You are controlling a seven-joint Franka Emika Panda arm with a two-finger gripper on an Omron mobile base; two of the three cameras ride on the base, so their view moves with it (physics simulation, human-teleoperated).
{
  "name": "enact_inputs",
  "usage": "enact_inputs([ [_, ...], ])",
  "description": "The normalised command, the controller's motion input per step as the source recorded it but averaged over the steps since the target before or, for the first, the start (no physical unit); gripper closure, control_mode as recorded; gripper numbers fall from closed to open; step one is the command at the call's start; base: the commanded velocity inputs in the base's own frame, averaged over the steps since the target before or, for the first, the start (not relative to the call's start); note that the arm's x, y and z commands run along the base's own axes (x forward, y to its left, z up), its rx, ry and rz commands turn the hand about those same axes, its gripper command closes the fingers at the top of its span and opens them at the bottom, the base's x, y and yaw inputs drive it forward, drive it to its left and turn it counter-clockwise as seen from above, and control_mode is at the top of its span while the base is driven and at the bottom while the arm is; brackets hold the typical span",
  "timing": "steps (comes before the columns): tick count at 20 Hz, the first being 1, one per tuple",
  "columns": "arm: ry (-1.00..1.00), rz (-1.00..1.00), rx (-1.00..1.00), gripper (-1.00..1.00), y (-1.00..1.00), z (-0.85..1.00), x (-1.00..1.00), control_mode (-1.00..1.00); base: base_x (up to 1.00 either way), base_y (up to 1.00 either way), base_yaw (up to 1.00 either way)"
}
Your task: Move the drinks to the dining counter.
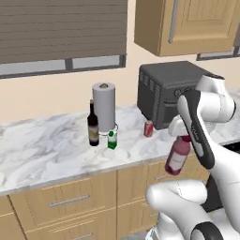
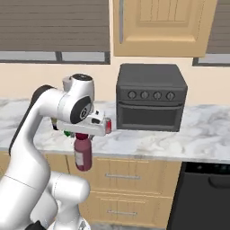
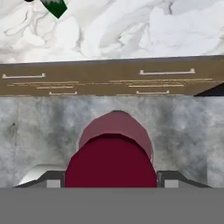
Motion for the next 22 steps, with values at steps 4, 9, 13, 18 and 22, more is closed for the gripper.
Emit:
enact_inputs([
  [4, 0.00, 0.00, 0.00, 1.00, 0.00, 0.00, 0.00, 1.00, -0.09, -0.39, -0.61],
  [9, 0.00, 0.00, 0.00, 1.00, 0.00, 0.00, 0.00, 1.00, 0.00, -0.44, -0.77],
  [13, 0.00, 0.00, 0.00, 1.00, 0.00, 0.00, 0.00, 1.00, 0.11, -0.21, -0.86],
  [18, 0.00, 0.00, 0.00, 1.00, 0.00, 0.00, 0.00, 1.00, 0.08, -0.11, -0.89],
  [22, 0.00, 0.00, 0.00, 1.00, 0.00, 0.00, 0.00, 1.00, 0.04, -0.01, -0.92],
])
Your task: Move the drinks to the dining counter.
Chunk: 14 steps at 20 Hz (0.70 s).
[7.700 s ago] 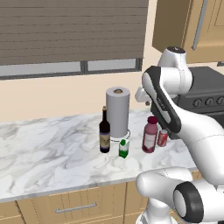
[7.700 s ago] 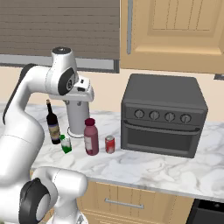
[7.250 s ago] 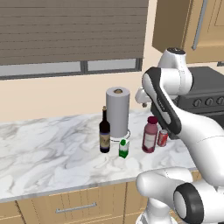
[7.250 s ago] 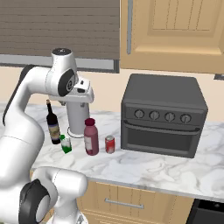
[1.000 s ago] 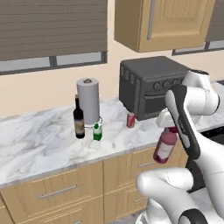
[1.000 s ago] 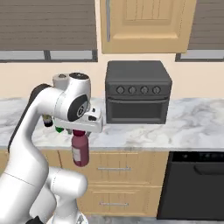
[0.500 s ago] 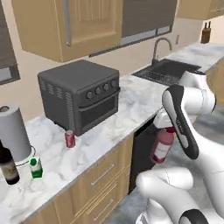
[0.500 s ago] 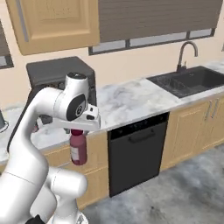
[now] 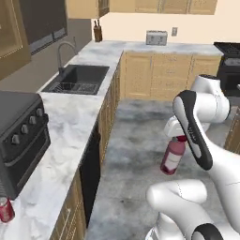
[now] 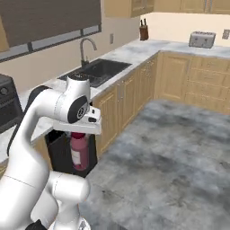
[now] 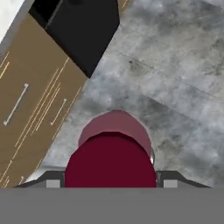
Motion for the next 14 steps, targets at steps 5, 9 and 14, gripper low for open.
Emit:
enact_inputs([
  [5, 0.00, 0.00, 0.00, 1.00, 0.00, 0.00, 0.00, 1.00, 0.03, 0.00, -0.92],
  [9, 0.00, 0.00, 0.00, 1.00, 0.00, 0.00, 0.00, 1.00, 0.08, 0.00, -0.92],
  [14, 0.00, 0.00, 0.00, 1.00, 0.00, 0.00, 0.00, 1.00, 0.19, 0.00, -0.88],
])
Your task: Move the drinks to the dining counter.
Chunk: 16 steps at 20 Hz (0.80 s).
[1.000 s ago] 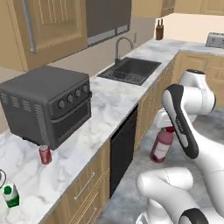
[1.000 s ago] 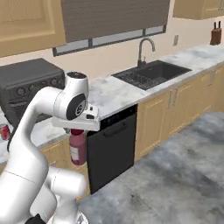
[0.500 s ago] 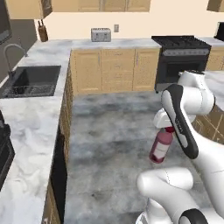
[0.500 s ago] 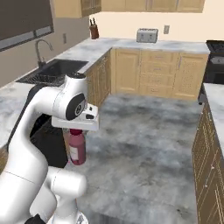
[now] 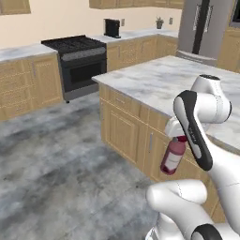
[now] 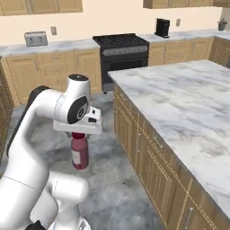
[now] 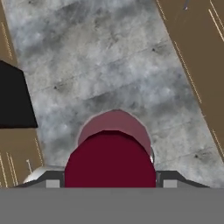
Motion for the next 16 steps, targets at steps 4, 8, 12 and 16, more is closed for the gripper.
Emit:
enact_inputs([
  [4, 0.00, 0.00, 0.00, 1.00, 0.00, 0.00, 0.00, 1.00, 1.00, 0.11, -0.29],
  [8, 0.00, 0.00, 0.00, 1.00, 0.00, 0.00, 0.00, 1.00, 1.00, 0.00, -0.16],
  [12, 0.00, 0.00, 0.00, 1.00, 0.00, 0.00, 0.00, 1.00, 0.99, -0.15, -0.33],
  [16, 0.00, 0.00, 0.00, 1.00, 0.00, 0.00, 0.00, 1.00, 0.25, -0.47, -0.74],
])
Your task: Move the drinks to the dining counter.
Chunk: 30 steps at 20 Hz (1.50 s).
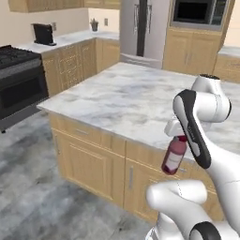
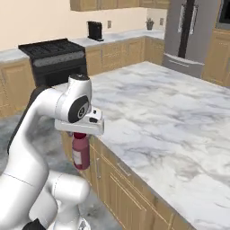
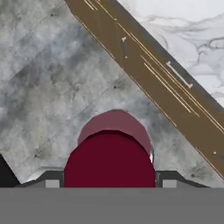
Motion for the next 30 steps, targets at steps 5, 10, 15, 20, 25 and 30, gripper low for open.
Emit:
enact_inputs([
  [5, 0.00, 0.00, 0.00, 1.00, 0.00, 0.00, 0.00, 1.00, 0.27, -0.19, -0.80],
  [10, 0.00, 0.00, 0.00, 1.00, 0.00, 0.00, 0.00, 1.00, 0.46, -0.14, -0.73],
  [15, 0.00, 0.00, 0.00, 1.00, 0.00, 0.00, 0.00, 1.00, 0.89, 0.00, -0.52],
  [20, 0.00, 0.00, 0.00, 1.00, 0.00, 0.00, 0.00, 1.00, 0.87, 0.00, -0.13],
  [25, 0.00, 0.00, 0.00, 1.00, 0.00, 0.00, 0.00, 1.00, 0.00, 0.00, 0.00],
  [30, 0.00, 0.00, 0.00, 1.00, 0.00, 0.00, 0.00, 1.00, 0.00, 0.00, 0.00],
])
